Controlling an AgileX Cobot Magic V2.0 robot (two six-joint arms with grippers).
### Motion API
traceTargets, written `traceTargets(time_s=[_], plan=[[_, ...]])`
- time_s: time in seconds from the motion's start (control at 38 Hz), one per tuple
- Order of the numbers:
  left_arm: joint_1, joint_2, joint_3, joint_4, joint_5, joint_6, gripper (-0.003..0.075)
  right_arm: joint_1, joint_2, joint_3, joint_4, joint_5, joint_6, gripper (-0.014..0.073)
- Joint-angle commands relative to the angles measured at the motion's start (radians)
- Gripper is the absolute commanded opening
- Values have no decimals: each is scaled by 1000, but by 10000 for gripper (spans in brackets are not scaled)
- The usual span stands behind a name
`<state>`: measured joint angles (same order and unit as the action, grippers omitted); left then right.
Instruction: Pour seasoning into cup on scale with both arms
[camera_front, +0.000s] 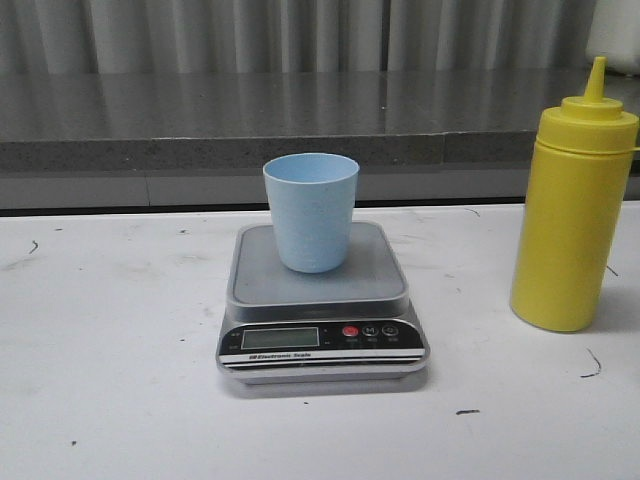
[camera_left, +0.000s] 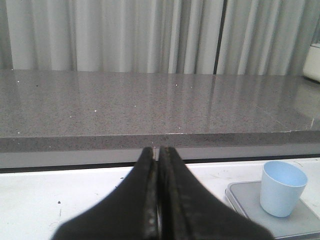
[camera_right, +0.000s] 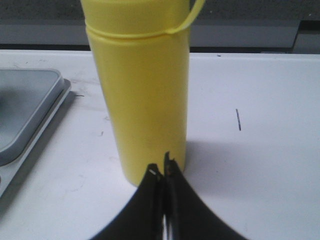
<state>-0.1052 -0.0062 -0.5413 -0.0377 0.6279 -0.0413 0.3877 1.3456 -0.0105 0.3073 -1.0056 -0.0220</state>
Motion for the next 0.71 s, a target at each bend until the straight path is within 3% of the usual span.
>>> traceTargets(time_s=[0.0, 0.37, 0.68], plan=[[-1, -15, -26, -6, -76, -2, -20, 0, -100, -39, -5, 83, -58, -111], [-1, -15, -26, -6, -76, -2, -20, -3, -515, -292, 14, 828, -263, -111], [-1, -15, -26, -6, -76, -2, -20, -62, -861, -361, 14, 1072, -263, -111]])
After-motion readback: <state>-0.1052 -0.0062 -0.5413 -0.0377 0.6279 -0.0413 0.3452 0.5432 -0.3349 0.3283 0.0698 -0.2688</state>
